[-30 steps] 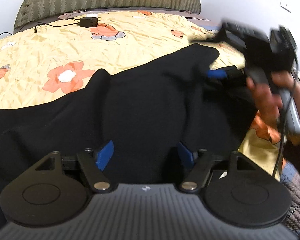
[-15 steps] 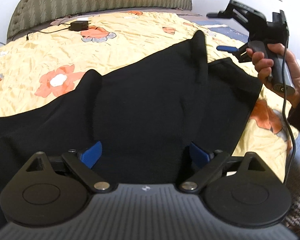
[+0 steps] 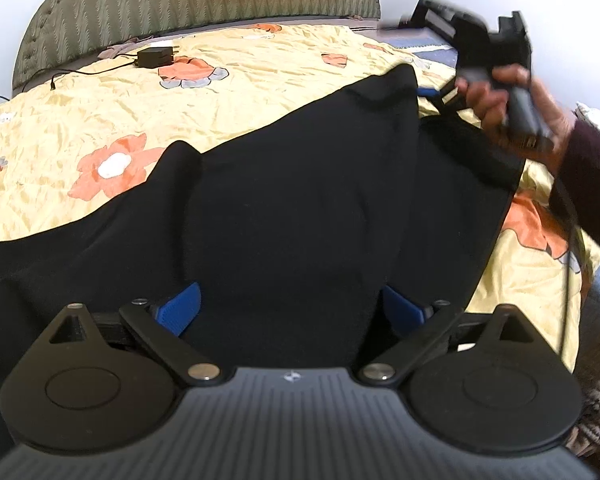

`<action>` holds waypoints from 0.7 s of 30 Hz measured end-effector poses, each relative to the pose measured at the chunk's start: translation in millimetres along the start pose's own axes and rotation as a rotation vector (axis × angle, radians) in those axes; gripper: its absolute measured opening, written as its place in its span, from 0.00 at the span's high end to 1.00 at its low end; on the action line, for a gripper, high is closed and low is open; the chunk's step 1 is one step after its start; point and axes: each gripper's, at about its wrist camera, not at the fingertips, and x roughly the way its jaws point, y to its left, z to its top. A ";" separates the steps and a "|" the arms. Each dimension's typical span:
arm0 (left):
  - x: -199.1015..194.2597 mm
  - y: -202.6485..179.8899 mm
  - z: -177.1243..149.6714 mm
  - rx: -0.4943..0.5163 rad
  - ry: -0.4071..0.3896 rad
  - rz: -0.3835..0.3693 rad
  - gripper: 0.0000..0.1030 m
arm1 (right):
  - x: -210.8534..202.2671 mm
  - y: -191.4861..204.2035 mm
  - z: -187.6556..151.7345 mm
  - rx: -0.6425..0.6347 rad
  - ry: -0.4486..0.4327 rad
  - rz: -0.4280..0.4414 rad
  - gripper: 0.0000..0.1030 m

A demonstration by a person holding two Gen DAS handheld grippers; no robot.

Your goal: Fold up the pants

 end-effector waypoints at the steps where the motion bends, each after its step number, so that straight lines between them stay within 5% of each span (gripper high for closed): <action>1: -0.2 0.2 -0.4 0.000 -0.001 -0.001 0.06 | -6.0 -1.9 1.2 0.050 -0.006 0.086 0.08; 7: 0.1 2.5 -1.0 -0.006 -0.008 -0.012 0.05 | -52.8 -2.8 -4.6 0.052 -0.080 0.321 0.08; 11: 0.3 0.7 -0.8 0.002 -0.006 -0.004 0.05 | -47.4 -11.9 -5.3 0.043 -0.068 0.088 0.07; 18: 2.6 -0.5 -0.8 0.007 -0.005 0.002 0.03 | -59.2 -19.1 -9.1 -0.022 -0.042 -0.087 0.08; 21: 2.8 -0.6 -0.5 0.004 -0.003 0.004 0.03 | -40.6 -18.0 -4.4 -0.043 0.015 -0.099 0.07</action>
